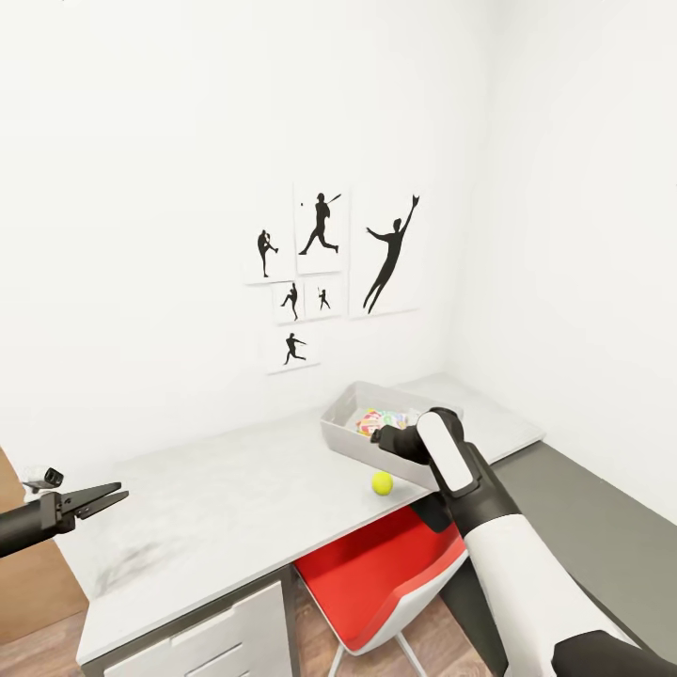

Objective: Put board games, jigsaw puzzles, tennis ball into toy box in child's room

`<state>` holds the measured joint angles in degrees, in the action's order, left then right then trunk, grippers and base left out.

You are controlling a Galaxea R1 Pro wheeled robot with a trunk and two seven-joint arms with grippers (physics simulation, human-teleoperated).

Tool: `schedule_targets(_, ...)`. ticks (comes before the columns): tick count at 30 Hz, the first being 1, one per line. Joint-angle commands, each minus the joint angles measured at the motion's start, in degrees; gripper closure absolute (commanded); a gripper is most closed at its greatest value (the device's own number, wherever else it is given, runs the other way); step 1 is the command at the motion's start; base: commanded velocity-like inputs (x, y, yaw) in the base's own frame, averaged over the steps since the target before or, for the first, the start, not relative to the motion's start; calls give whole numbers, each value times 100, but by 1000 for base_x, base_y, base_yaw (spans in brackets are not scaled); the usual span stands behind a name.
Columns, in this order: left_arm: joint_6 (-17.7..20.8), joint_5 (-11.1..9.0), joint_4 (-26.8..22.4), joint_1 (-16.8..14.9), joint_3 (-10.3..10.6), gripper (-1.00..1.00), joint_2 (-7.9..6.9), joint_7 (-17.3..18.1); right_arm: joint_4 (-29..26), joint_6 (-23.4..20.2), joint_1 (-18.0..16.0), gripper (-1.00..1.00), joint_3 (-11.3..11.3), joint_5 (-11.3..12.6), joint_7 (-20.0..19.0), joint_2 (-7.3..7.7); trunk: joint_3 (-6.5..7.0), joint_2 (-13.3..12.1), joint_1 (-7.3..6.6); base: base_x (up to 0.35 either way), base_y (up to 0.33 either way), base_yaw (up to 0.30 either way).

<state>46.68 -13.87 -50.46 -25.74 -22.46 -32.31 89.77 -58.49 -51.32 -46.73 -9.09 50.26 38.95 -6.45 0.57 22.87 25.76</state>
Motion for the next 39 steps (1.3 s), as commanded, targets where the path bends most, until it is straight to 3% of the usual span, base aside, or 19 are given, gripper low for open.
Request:
schedule_targets(1, 61, 4, 1, -1, -1, -100, -1, 23, 3, 29, -2, -100, -8, 58, 60, 1, -3, 5, 2, 0, 1, 0)
schedule_targets(20, 61, 7, 1, -1, -30, -100, -4, 23, 282, 360, -2, -100, -7, 21, 60, 25, -131, 5, 2, 0, 67, 0)
schedule_targets(23, 61, 7, 1, -1, -30, -100, -4, 23, 288, 367, -5, -100, -3, -146, 60, 28, -159, 5, 2, 0, 16, 0)
schedule_targets(30, 61, 3, 1, -1, -30, -100, -4, 23, 294, 376, -17, -100, 23, -798, 47, -10, -224, 5, 2, 0, 4, 0)
schedule_targets(39, 65, -1, 1, -1, -30, -100, -4, 23, 294, 377, -20, -100, 29, -995, 21, 3, -308, 5, 2, 0, 0, 0)
